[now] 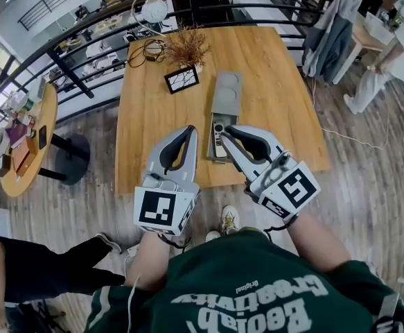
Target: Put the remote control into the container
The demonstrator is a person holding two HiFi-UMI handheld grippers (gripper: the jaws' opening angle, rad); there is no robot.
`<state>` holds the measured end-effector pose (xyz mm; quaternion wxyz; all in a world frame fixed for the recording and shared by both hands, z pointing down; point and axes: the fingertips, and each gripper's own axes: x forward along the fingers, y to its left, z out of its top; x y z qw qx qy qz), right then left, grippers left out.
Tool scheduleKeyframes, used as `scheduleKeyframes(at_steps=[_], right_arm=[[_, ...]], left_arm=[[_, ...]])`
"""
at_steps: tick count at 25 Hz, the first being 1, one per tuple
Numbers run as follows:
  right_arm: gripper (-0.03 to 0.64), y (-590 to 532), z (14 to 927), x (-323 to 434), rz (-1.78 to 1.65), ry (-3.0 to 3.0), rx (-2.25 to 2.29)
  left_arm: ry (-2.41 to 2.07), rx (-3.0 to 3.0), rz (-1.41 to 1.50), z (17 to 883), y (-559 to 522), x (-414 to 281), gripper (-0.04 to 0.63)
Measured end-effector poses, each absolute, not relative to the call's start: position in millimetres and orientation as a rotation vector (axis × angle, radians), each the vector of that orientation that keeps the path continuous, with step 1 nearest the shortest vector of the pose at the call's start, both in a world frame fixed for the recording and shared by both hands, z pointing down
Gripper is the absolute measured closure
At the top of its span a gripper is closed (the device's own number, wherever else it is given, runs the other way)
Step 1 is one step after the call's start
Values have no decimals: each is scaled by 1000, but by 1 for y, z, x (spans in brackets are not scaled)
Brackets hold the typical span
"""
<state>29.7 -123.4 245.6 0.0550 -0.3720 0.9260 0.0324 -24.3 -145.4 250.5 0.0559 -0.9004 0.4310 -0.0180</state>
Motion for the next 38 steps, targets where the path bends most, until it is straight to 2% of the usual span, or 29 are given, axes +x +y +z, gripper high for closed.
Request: scheduleKeyframes(at_steps=[8,19,38], right_arm=[[598,-103,253,23,123,2813,-1125],[600,-99,251,33,154,2831,-1157],[601,-93,243,40,198,2800,-1251]], left_arm=[[1362,-2690,-7,245,-140,-31,597],[1275,-2706,36,243,-138,-13,597],[1243,-2658,16,240,-124,-22,597]])
